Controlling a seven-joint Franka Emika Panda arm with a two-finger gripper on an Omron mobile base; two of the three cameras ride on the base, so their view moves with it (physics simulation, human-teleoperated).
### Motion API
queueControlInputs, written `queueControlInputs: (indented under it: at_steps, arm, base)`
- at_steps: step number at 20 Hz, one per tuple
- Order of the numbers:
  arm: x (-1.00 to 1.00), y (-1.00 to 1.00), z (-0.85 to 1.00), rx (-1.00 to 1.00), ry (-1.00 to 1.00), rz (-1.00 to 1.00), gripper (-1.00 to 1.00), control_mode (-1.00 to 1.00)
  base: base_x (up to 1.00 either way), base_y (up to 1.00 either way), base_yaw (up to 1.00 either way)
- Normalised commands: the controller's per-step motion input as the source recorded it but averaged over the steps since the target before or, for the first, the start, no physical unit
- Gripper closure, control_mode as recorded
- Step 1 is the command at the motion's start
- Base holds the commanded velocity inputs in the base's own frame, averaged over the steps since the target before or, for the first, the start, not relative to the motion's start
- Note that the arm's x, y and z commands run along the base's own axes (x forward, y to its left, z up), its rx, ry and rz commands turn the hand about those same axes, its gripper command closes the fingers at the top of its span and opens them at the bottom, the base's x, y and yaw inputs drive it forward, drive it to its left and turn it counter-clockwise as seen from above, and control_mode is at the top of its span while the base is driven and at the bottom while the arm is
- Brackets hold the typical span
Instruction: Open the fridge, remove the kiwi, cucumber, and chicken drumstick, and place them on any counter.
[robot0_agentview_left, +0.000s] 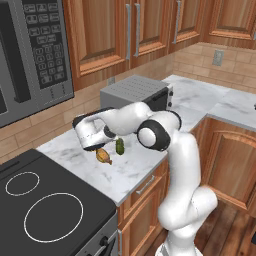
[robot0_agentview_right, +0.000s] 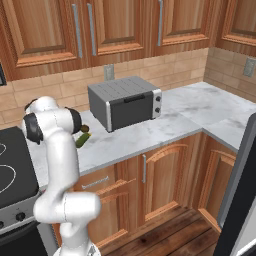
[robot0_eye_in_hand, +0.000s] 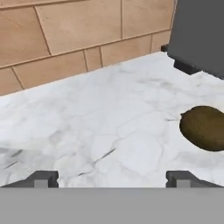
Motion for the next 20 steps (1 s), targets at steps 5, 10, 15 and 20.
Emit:
queueControlInputs:
  at_steps: [5, 10, 15, 20]
  arm:
    - [-0.92, -0.17, 0.9, 0.0, -0.4, 0.05, -1.0, -1.0]
    - [-1.0, -0.47, 0.83, 0.0, -0.31, 0.07, -1.0, -1.0]
    - [-0.97, -0.79, 0.24, 0.0, -0.11, 0.08, -1.0, -1.0]
    - [-1.0, -0.79, 0.25, 0.0, -0.11, 0.11, -1.0, -1.0]
  base:
    - [0.0, 0.0, 0.0]
    - [0.0, 0.0, 0.0]
    - [0.0, 0.0, 0.0]
    - [0.0, 0.0, 0.0]
